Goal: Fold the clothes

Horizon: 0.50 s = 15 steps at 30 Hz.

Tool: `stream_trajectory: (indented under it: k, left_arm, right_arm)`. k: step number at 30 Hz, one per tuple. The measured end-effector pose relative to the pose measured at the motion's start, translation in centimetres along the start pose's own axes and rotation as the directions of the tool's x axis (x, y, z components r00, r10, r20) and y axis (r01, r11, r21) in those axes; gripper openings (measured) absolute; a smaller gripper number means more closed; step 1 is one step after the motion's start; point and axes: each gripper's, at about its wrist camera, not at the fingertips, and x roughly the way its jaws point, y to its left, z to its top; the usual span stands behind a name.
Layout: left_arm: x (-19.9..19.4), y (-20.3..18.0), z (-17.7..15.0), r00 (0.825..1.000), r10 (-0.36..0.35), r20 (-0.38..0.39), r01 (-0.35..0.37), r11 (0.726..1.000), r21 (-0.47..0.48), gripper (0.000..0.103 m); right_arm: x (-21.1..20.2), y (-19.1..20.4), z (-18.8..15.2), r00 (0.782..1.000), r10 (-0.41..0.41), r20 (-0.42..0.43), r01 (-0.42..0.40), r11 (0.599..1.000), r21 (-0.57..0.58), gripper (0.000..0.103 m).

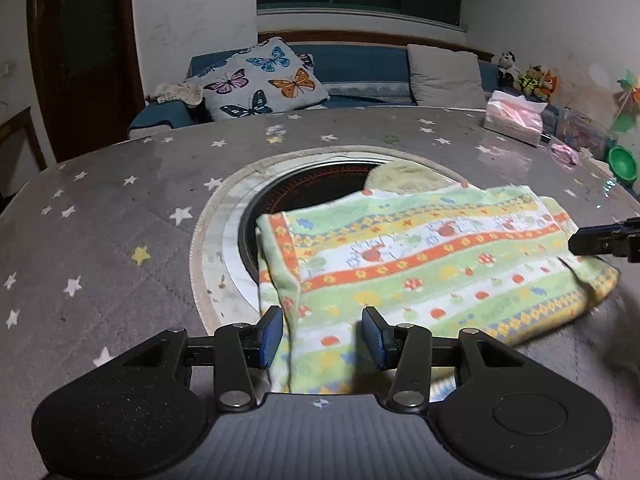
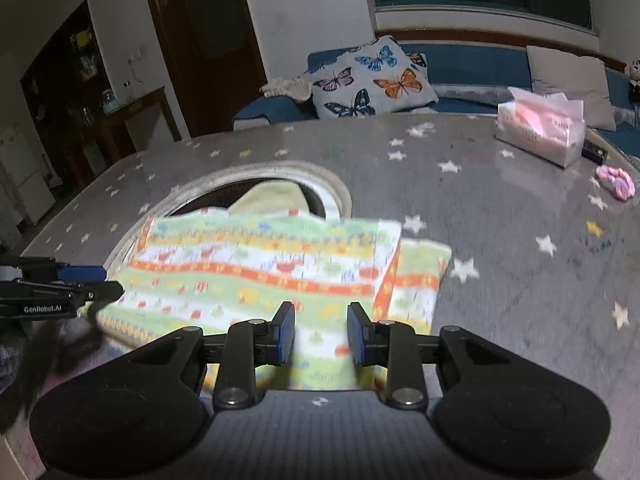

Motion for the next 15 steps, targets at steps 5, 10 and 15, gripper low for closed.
stream_trajectory:
  k: [5,10,15]
  left_arm:
    - [1.0,0.5,1.2,1.0,0.02,-0.001,-0.02,1.0,0.004,0.046]
    - [2.4,1.1,2.5,0.999,0.045,-0.001,-0.045,0.999,0.011,0.046]
    - [4.4,1.6,4.2,0.997,0.08,0.001,-0.08,0.997,0.016,0.046]
  right_arm:
    - [1.7,-0.6,0.8,1.0,-0.012,-0.015,0.012,1.0,0.017,0.029]
    - [2.3,-0.8,1.6,1.0,-0.014,-0.007,0.014,1.0,0.017,0.032]
    - [3.7,-1.1,2.9,1.0,-0.022,0.002,0.022,1.0,0.016,0.035]
